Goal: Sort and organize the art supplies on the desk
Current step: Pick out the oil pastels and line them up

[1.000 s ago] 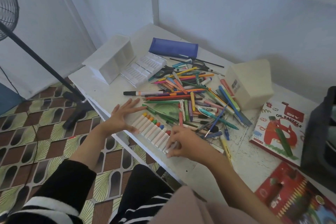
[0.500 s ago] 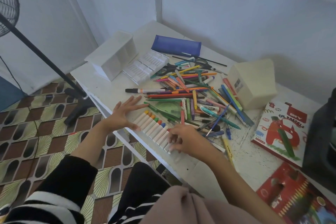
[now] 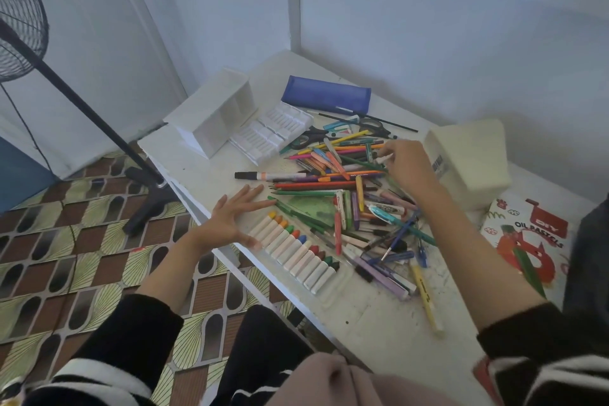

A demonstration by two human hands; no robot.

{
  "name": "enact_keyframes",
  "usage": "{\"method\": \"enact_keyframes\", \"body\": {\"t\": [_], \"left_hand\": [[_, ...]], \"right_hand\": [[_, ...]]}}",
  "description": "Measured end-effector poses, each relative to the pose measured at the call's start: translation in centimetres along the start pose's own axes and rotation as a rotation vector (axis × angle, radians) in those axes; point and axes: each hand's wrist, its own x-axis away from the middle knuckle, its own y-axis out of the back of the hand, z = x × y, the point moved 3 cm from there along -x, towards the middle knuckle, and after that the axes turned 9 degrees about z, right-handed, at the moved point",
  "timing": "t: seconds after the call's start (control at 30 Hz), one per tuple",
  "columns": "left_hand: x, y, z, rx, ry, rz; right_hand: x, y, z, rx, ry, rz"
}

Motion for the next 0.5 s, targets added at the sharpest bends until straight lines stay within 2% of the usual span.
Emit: {"method": "enact_keyframes", "body": {"t": [0.2, 0.5], "left_hand": [[0.0, 0.0, 0.2, -0.003, 0.000, -0.003], [0.0, -0.1, 0.2, -0.007, 0.012, -0.003]], "right_hand": [[-3.1, -1.3, -2.2, 0.232, -0.005, 0.105], [-3.0, -1.7, -2.8, 0.369, 0.160, 0.061]]}}
